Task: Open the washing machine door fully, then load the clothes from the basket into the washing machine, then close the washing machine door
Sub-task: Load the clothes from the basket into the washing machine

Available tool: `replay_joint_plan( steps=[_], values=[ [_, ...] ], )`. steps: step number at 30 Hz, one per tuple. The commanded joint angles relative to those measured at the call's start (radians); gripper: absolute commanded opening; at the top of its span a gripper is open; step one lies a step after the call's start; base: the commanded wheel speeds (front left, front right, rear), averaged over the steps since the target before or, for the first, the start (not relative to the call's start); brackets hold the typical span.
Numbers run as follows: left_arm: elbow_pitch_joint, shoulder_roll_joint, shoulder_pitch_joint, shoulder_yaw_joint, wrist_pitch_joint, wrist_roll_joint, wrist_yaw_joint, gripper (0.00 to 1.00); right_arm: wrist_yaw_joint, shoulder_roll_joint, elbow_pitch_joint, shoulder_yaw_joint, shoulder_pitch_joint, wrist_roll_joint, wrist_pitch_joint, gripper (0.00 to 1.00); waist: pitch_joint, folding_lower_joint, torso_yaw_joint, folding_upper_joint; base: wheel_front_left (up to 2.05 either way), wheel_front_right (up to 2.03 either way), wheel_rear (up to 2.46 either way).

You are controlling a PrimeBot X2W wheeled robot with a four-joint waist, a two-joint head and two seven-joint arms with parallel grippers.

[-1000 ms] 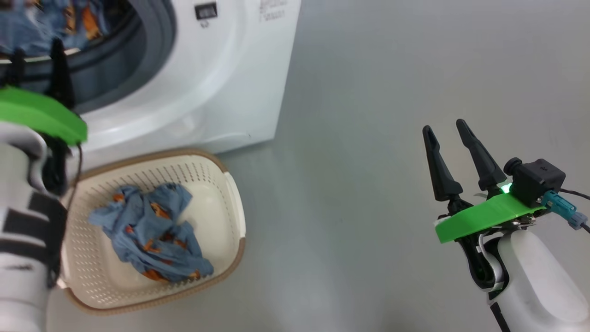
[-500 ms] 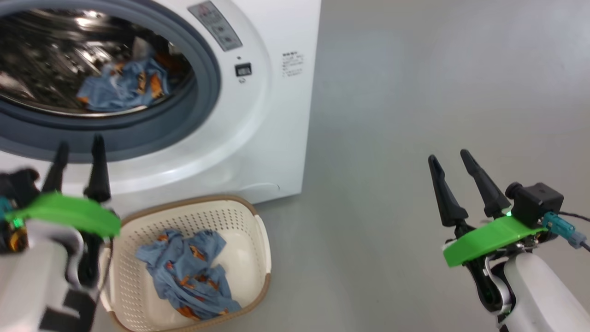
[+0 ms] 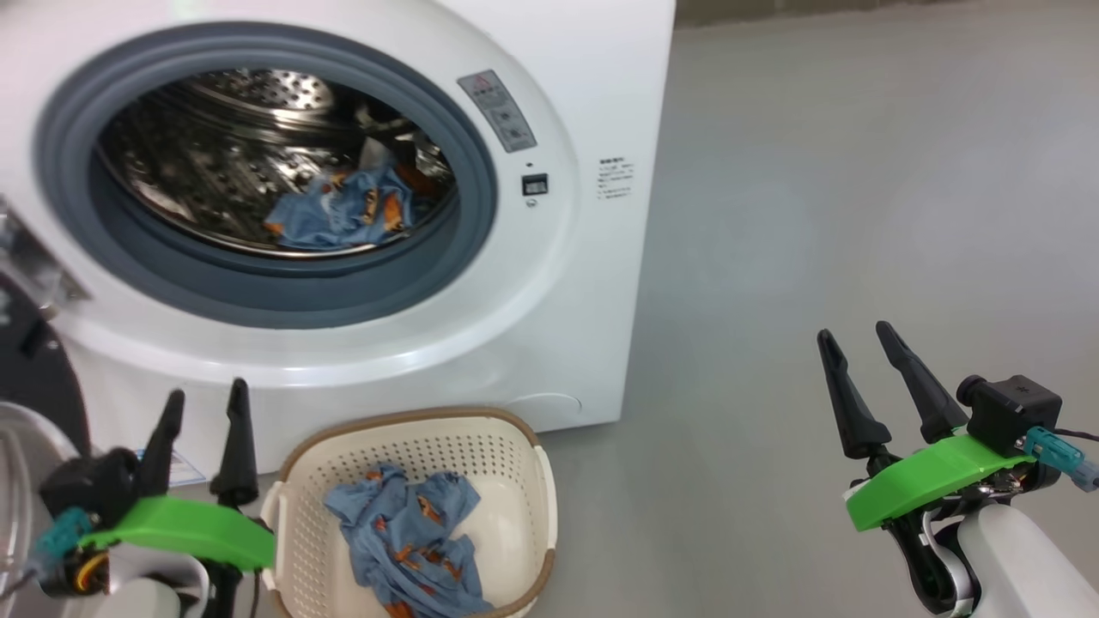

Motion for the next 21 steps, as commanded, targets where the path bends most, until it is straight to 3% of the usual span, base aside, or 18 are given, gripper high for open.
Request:
replay_joint_plan(
  steps=[1, 21],
  values=[
    [-0.032, 0.026, -0.008, 0.038, -0.007, 0.017, 0.000, 1.00, 0.005, -0.017, -0.020, 0.020, 0.002, 0.006, -0.008, 1.00, -0.030, 0.0000, 0.029, 0.0000, 0.00, 0.00, 0.00],
    [-0.123, -0.050, 0.111, 0.117, -0.007, 0.086, -0.006, 1.00, 0.005, -0.041, -0.026, 0.025, 0.012, 0.009, -0.008, 1.00, -0.059, 0.0000, 0.038, 0.0000, 0.00, 0.00, 0.00]
  ],
)
